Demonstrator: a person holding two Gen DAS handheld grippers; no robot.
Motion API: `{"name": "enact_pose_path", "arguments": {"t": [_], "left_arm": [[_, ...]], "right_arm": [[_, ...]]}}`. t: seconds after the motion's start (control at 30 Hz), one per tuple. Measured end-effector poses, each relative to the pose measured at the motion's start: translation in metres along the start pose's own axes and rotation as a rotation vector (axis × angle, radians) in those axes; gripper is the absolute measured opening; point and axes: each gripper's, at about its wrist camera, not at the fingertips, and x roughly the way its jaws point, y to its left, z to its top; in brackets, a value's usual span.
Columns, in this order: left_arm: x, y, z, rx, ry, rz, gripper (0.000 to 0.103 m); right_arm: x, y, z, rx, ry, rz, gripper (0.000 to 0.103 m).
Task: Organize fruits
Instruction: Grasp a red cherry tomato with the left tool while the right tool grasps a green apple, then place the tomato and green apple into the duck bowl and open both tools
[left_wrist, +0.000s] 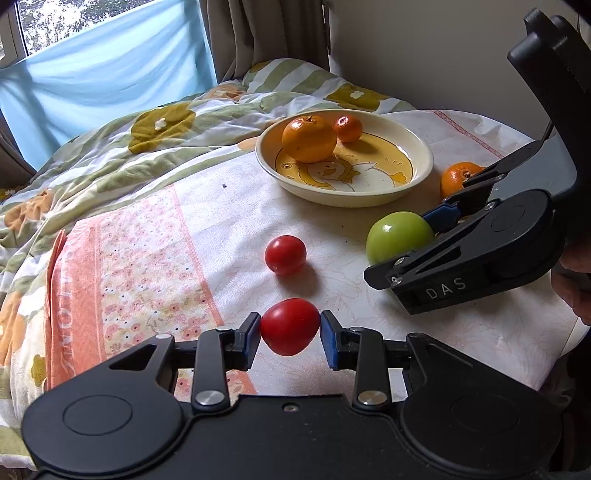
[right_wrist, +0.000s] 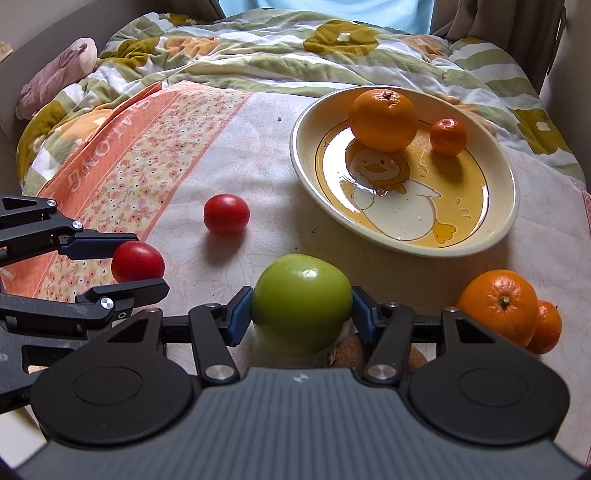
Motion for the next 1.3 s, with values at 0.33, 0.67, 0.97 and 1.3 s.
{"name": "enact_pose_path", "arguments": {"t": [0.33, 0.67, 0.97, 1.3], "left_arm": [[-0.021, 0.01, 0.015, -0.027, -0.026, 0.029, 0.038], [-0.042, 0.011, 0.056, -0.072, -0.08, 0.062, 0.038], [-0.027, -0.006, 0.111, -0.087, -0.125, 0.068, 0.038], [0.029, -0.029, 0.147, -0.109, -0.083, 0.055, 0.038]], "right_arm": [[-0.028, -0.004, 0.008, 0.056, -0.02, 0.024, 0.071], [-0.071, -0.034, 0.038, 0.117, -0.088, 0.045, 0.071], [-0.081, -0.087, 0.072, 0.117, -0.127, 0.033, 0.071], [-0.052, -0.148, 0.091, 0.094, -0.084, 0.04, 0.071]]}}
